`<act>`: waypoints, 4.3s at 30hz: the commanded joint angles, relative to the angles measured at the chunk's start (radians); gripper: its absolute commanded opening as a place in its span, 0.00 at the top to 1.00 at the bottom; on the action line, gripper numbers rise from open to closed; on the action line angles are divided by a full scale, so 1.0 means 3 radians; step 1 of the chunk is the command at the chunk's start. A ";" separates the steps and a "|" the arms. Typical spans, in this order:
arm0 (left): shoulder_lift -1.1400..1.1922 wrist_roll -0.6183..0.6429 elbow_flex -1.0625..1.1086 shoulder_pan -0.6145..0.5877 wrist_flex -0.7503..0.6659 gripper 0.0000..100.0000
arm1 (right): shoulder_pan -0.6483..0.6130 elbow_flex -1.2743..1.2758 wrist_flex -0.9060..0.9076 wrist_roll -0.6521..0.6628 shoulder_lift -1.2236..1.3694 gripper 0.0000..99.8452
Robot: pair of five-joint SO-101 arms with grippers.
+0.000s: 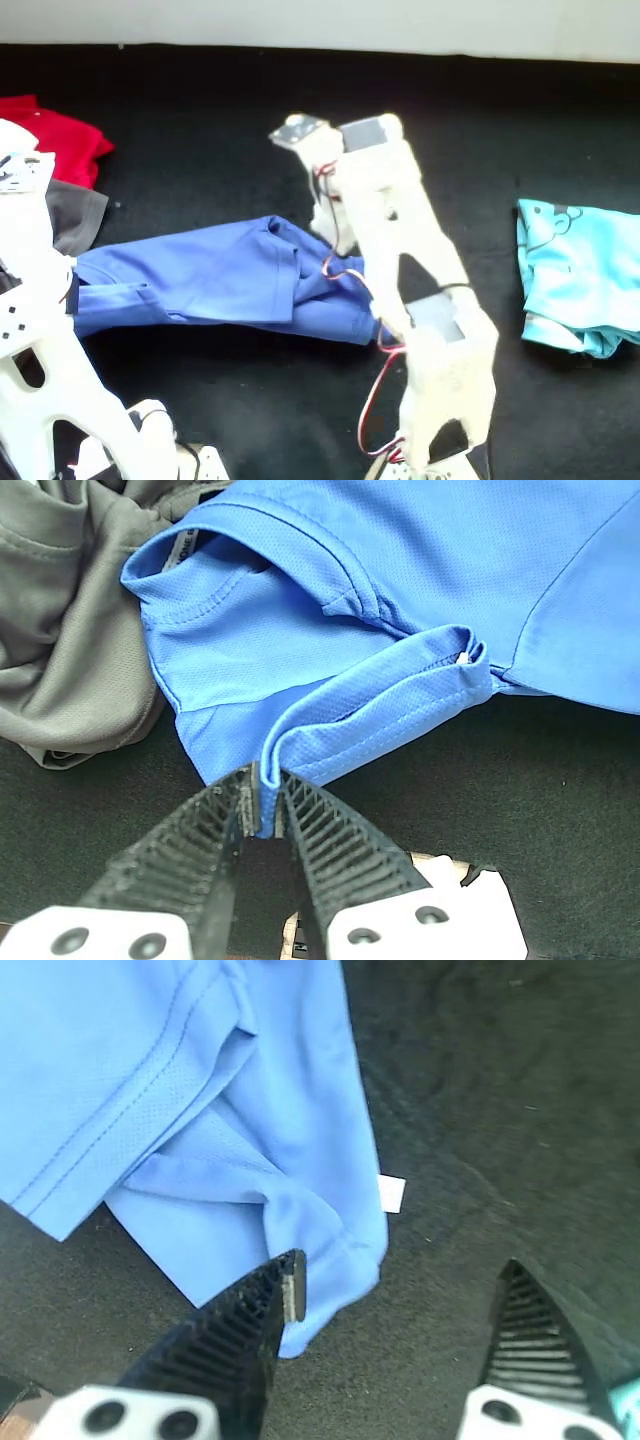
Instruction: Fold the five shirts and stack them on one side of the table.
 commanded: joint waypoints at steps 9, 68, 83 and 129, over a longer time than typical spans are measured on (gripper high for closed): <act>-0.0054 0.0020 -0.0018 0.0003 -0.0041 0.99 | -0.0248 0.0054 0.0054 -0.0041 0.0110 0.72; -0.0079 0.2051 -0.1992 0.0033 -0.1672 0.99 | 0.1368 -0.1757 -0.0289 0.0711 -0.2734 0.99; -0.0079 0.2250 -0.3230 0.0217 -0.2813 0.99 | 0.2043 -0.2089 -0.0473 0.0742 -0.3424 0.99; 0.1276 0.1028 -0.0831 0.1419 -0.4373 0.99 | 0.1609 0.3317 -0.3711 0.1043 -0.3675 0.99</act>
